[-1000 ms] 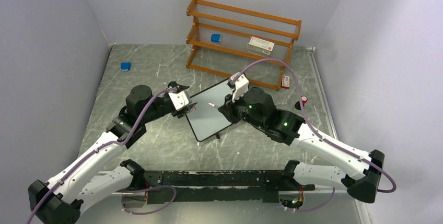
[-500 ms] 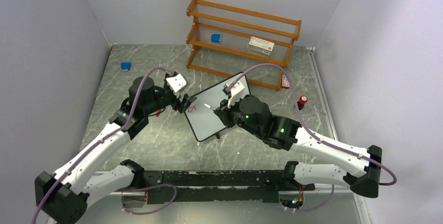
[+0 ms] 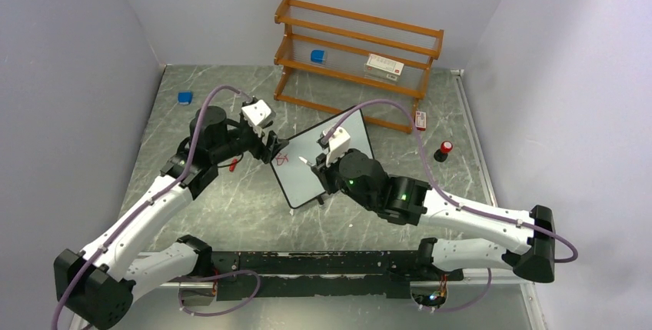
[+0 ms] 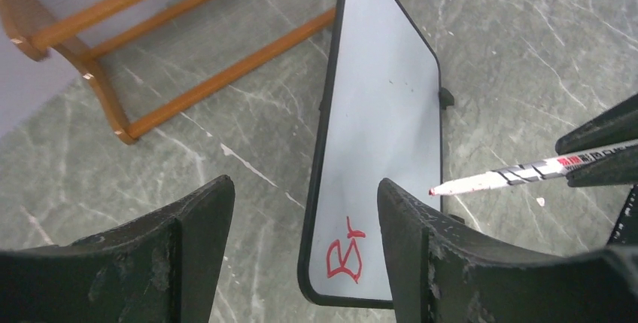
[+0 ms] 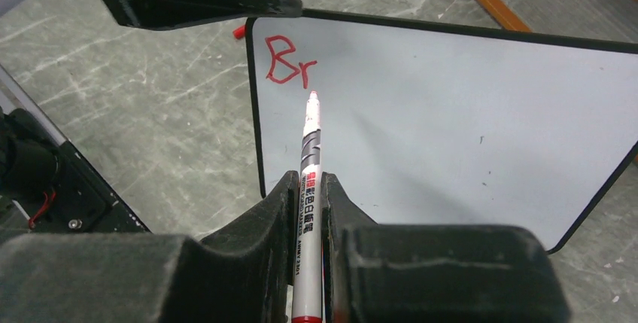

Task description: Write a sentence on the whiteboard

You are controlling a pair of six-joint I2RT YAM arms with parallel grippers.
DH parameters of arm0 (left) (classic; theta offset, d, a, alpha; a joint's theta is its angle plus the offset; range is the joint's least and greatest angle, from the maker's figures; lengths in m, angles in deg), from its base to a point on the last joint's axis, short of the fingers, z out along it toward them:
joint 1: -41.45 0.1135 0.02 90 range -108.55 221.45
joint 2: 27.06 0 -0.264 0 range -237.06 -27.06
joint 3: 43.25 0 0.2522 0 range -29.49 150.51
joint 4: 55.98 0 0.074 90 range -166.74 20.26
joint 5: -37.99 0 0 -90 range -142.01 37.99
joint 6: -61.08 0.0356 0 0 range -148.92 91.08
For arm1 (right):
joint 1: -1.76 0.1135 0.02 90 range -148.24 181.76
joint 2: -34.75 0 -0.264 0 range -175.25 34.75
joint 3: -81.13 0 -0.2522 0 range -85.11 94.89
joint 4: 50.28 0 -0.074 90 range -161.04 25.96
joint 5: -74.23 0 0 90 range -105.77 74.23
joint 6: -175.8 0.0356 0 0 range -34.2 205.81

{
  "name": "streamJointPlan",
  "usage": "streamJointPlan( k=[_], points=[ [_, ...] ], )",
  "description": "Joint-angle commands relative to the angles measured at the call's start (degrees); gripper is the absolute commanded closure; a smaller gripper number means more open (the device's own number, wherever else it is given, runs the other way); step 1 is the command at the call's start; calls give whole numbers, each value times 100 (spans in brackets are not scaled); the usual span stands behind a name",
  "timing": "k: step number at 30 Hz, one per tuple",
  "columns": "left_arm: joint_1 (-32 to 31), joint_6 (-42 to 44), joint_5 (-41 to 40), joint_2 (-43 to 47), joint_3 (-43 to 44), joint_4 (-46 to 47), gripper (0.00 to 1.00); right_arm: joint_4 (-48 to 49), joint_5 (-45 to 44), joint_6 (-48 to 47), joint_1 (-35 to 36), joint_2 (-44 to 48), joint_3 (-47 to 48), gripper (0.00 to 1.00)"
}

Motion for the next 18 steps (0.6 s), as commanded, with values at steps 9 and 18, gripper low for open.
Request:
streamJointPlan(
  k=[9, 18],
  points=[
    [497, -1005, 1430, -810, 20, 94, 30, 378, -613, -186, 306, -97, -258, 100],
    [821, -1255, 1940, -1294, 138, 106, 31, 476, -782, -331, 382, -49, -361, 100]
  ],
)
